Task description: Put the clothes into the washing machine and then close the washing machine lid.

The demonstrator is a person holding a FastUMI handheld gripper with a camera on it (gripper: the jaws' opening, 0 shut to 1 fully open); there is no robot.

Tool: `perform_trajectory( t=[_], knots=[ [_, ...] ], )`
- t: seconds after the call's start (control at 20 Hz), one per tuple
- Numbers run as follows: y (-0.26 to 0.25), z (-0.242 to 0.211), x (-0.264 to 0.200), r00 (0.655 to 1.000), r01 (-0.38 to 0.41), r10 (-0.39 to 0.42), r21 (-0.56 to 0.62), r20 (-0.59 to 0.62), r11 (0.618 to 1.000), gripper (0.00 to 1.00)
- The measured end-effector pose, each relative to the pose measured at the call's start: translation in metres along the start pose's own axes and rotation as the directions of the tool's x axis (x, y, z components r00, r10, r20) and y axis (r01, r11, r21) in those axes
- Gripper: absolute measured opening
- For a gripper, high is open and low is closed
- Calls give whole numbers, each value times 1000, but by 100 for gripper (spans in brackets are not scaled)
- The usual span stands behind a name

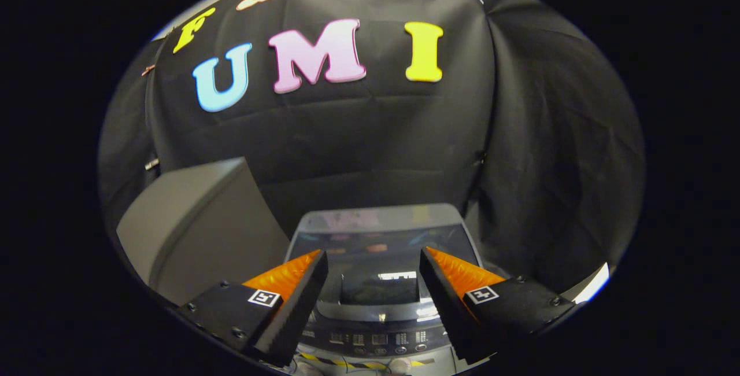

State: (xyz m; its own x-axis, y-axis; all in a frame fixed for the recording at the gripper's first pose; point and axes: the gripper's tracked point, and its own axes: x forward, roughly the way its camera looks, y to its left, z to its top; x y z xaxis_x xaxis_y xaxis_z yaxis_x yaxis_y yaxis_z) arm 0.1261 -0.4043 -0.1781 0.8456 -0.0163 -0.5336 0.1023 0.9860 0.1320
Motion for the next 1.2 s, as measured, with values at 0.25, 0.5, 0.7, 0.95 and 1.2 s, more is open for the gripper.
perform_trajectory(
  t=[0.25,0.5,0.7,0.95,1.2],
  knots=[
    [44,87,-45,975,-11,10,6,223,1000,100],
    [87,119,-72,949,3,-7,15,317,1000,100],
    [140,113,-78,952,9,-5,-13,306,1000,100],
    [227,110,-96,939,-54,58,-19,340,998,100],
    [326,95,-111,937,-112,108,-8,333,994,100]
  ],
)
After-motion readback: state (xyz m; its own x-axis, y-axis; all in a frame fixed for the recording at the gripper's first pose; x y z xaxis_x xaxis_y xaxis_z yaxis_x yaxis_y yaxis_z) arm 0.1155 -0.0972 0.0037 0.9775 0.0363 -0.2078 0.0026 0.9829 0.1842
